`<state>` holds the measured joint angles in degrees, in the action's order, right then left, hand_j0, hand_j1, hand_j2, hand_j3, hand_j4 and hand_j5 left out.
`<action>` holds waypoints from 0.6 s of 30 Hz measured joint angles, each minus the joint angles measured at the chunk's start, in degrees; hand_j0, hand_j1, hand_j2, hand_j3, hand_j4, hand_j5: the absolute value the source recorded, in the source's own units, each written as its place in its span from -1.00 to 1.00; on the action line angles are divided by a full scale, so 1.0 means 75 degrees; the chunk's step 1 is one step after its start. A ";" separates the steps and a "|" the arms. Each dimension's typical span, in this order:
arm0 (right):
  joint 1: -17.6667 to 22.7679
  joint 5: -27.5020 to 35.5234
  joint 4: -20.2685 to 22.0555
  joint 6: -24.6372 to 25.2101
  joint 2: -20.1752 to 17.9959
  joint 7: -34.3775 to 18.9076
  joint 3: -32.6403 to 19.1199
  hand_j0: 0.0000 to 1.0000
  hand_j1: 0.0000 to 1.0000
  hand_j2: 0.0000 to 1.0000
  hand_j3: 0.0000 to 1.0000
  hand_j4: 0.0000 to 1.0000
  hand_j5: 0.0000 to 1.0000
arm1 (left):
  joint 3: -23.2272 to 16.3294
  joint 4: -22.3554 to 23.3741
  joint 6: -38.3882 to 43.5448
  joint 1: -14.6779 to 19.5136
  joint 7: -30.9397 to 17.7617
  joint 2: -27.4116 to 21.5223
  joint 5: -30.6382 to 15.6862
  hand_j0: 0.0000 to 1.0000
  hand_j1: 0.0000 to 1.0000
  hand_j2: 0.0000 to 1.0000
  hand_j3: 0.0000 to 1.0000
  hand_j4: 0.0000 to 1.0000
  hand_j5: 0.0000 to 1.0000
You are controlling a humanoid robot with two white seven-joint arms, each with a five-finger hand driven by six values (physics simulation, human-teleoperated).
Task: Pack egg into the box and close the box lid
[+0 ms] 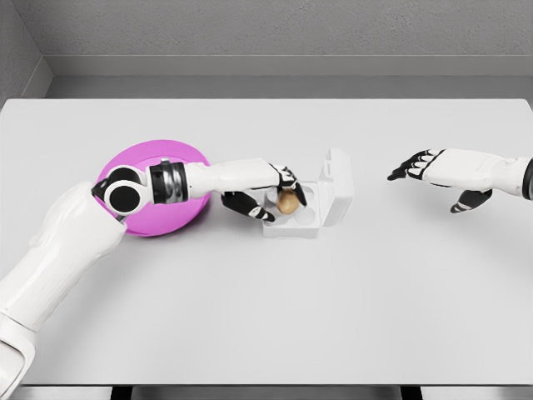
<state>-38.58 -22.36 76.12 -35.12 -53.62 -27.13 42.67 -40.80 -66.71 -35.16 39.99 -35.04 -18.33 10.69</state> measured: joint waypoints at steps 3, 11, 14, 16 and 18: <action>0.0000 0.0000 0.0013 0.0000 -0.0001 0.0000 0.0001 1.00 1.00 1.00 1.00 1.00 1.00 | 0.0017 -0.0016 0.0001 0.0012 0.0000 -0.0025 -0.0036 0.78 0.78 0.78 0.78 0.78 0.78; 0.0000 0.0000 0.0071 0.0000 -0.0002 -0.0002 0.0002 1.00 1.00 1.00 1.00 1.00 1.00 | 0.0029 -0.0025 0.0002 0.0059 0.0002 -0.0043 -0.0062 0.85 0.85 0.85 0.85 0.85 0.85; 0.0000 -0.0001 0.0077 0.0000 -0.0002 -0.0002 0.0003 1.00 1.00 1.00 1.00 1.00 1.00 | 0.0121 -0.0032 0.0001 0.0012 0.0002 -0.0049 -0.0071 0.91 0.91 0.91 0.91 0.91 0.91; 0.0012 -0.0001 0.0078 0.0000 -0.0002 -0.0001 0.0003 1.00 1.00 1.00 1.00 1.00 1.00 | 0.0170 -0.0037 0.0002 0.0023 0.0002 -0.0061 -0.0074 0.94 0.94 0.94 0.94 0.94 0.94; 0.0012 -0.0001 0.0079 0.0000 -0.0002 -0.0002 0.0002 1.00 1.00 1.00 1.00 1.00 1.00 | 0.0199 -0.0053 0.0002 0.0035 0.0002 -0.0070 -0.0079 0.94 0.94 0.94 0.94 0.94 0.94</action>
<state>-38.50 -22.36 76.71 -35.12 -53.64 -27.14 42.68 -39.31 -67.10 -35.15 40.25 -35.02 -18.85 10.10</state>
